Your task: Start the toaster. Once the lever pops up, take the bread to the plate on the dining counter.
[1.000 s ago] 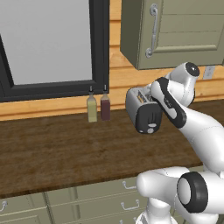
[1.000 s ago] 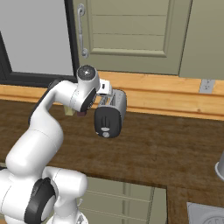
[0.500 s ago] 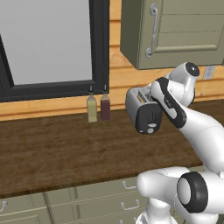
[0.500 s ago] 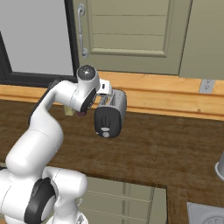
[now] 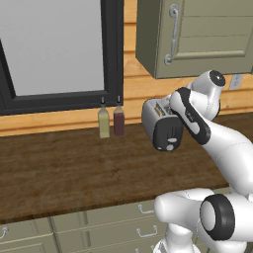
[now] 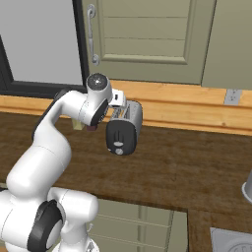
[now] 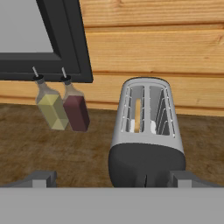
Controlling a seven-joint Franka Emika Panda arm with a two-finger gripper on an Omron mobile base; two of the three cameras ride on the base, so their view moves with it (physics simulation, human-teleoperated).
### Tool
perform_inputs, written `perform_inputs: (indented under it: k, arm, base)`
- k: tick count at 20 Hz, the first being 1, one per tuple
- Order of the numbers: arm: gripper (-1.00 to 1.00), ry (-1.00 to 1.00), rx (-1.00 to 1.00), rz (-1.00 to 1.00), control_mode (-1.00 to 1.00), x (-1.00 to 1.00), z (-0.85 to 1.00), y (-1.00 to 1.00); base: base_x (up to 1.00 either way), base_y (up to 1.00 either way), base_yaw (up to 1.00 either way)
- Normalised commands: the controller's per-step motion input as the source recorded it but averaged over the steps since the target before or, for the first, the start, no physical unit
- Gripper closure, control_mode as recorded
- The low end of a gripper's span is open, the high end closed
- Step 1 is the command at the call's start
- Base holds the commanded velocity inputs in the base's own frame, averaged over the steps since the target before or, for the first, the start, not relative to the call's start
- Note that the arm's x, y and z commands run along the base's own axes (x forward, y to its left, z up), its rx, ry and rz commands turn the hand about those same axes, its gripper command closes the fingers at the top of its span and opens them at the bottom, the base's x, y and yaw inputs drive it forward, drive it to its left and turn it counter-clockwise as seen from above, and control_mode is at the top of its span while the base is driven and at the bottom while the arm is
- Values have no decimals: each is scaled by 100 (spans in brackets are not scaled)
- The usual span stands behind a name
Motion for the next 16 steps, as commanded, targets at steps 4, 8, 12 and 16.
perform_inputs:
  k: [4,8,12,16]
  arm:
    - [-100,0,0,0,-100,0,0,0]
    - [-100,0,0,0,-100,0,0,0]
    - [-100,0,0,0,-100,0,0,0]
    - [-100,0,0,0,-100,0,0,0]
  base:
    - [0,0,0]
    - [0,0,0]
    - [0,0,0]
    - [0,0,0]
